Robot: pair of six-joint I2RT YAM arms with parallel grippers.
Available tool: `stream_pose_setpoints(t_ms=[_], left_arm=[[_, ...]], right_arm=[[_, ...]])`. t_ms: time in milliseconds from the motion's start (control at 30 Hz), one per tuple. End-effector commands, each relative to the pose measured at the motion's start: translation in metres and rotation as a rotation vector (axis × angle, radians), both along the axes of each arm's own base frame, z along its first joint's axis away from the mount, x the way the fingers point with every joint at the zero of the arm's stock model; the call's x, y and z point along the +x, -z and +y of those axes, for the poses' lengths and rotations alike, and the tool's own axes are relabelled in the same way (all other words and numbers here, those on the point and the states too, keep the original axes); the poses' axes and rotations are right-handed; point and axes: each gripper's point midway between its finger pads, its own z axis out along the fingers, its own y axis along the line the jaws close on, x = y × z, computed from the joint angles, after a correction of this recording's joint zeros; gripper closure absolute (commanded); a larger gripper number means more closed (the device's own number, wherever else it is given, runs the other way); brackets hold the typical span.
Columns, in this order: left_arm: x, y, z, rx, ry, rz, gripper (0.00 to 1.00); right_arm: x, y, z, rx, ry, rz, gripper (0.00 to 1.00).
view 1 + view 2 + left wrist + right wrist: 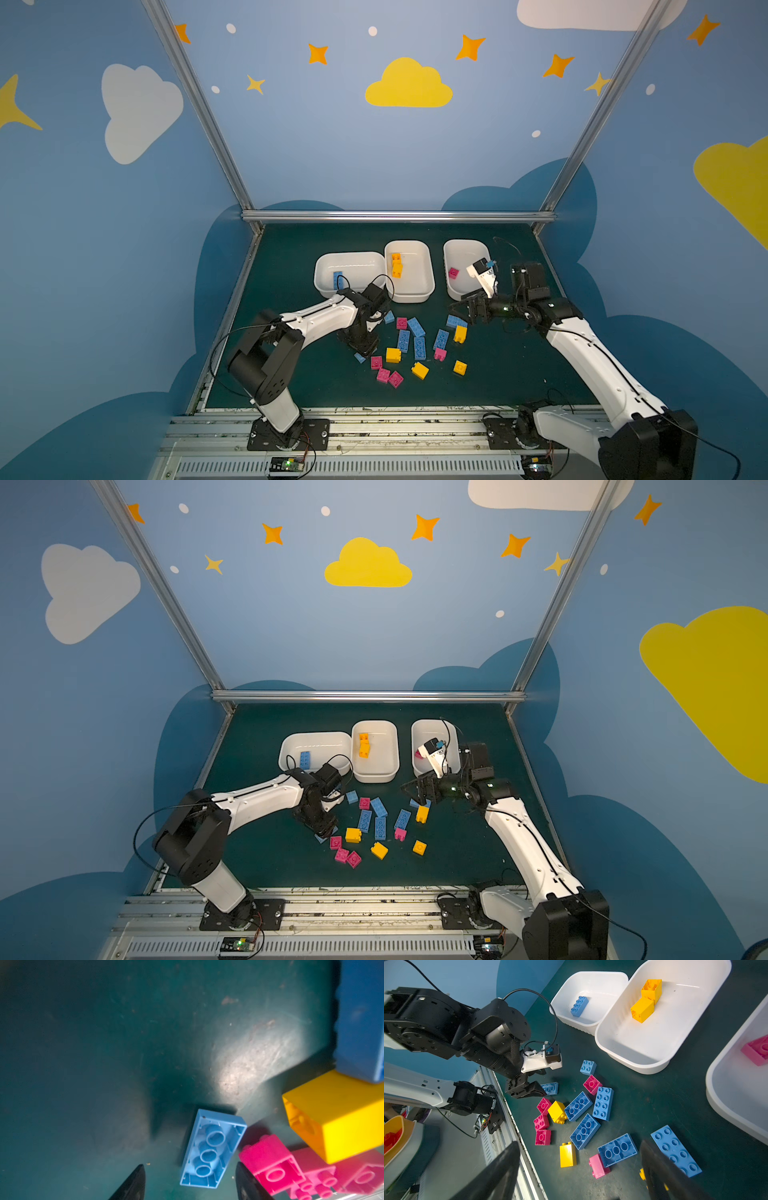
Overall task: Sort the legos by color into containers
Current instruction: 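Return the left gripper to the pile and grasp a blue 2x4 brick, then carry the blue brick into the bin nearest the left arm, release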
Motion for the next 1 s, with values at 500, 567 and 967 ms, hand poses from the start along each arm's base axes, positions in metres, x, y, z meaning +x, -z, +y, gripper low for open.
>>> stream_pose_setpoints(t_ms=[500, 567, 967], left_arm=[[-0.001, 0.021, -0.008, -0.002, -0.015, 0.034, 0.60], [-0.004, 0.020, -0.007, -0.003, -0.024, 0.038, 0.66], [0.023, -0.051, -0.011, -0.084, -0.096, -0.054, 0.68]], right_arm=[[-0.002, 0.012, -0.001, -0.023, 0.017, 0.041, 0.11], [-0.002, 0.012, -0.001, -0.025, 0.018, 0.041, 0.11], [0.008, -0.002, 0.004, 0.007, 0.013, 0.017, 0.11]])
